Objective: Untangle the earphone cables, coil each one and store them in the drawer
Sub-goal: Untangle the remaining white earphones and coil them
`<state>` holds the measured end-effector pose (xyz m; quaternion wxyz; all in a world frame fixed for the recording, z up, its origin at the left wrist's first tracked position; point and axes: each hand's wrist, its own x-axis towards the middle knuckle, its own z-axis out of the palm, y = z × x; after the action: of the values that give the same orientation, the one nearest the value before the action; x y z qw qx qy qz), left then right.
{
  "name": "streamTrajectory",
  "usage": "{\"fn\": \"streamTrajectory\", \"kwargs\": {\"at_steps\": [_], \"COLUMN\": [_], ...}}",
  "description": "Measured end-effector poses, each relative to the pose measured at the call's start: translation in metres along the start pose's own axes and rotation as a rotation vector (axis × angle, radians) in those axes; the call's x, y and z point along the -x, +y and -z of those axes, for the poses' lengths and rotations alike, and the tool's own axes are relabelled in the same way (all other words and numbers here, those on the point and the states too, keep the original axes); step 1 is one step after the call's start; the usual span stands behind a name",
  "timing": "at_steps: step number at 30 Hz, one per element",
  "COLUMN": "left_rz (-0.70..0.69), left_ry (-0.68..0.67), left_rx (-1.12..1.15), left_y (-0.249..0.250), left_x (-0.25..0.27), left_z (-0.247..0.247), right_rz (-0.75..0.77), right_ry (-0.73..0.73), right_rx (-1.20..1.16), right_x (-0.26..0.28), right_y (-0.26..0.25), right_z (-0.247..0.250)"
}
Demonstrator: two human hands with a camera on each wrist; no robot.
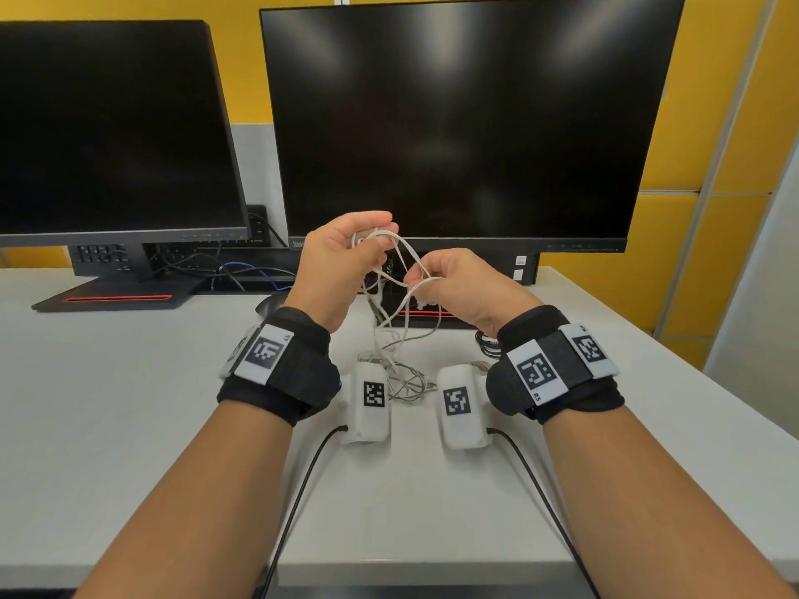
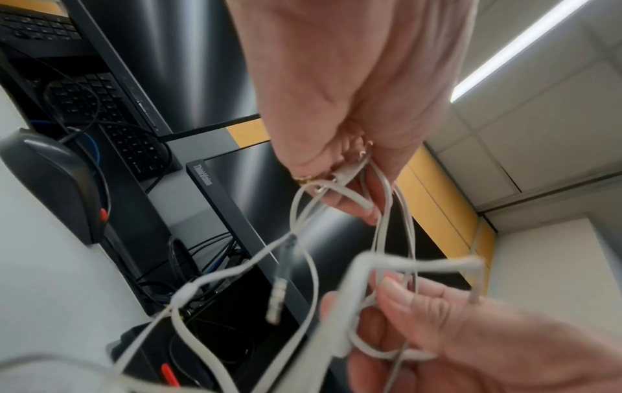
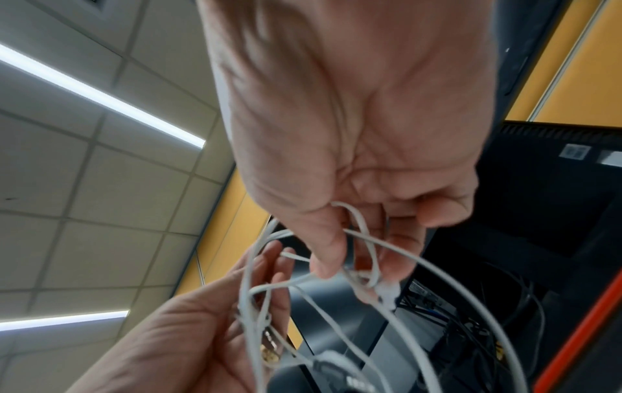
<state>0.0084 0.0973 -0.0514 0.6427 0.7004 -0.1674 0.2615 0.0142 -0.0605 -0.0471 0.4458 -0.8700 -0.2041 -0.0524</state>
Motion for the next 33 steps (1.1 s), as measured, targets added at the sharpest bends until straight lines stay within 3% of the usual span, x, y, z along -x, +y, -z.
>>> {"fn": "streamTrajectory", "kwargs": {"at_steps": [6, 11, 16, 26, 33], "left_rz": [0.017, 0.074, 0.205, 0.279, 0.320], "left_ry": [0.022, -0.090, -0.180, -0.193, -0.298], "left_rx": [0.171, -0.058, -0.224, -0.257, -0.286], "left_y": [0.0027, 0.0021, 0.0002, 0.0033, 0.0058], "left_x": [-0.0007, 0.0011, 0.0017, 0.0008, 0.0024], "left_z": [0.0052, 0.0032, 0.0009, 0.0027, 0.0065], "right_rz": [-0.026, 0.081, 0.128, 0.156, 0.198], "right_ry": [0.044, 0.234, 0.300, 0.326, 0.312], "right_rx": [-0.161, -0.271, -0.257, -0.369, -0.477], "right_x": [-0.0036, -0.0065, -0.0079, -0.0101, -0.0079], "right_y": [0.0007, 0.0007, 0.0014, 0.0026, 0.0017], "right_z": [-0.0035, -0.0030, -0.0018, -0.0027, 0.0027]}}
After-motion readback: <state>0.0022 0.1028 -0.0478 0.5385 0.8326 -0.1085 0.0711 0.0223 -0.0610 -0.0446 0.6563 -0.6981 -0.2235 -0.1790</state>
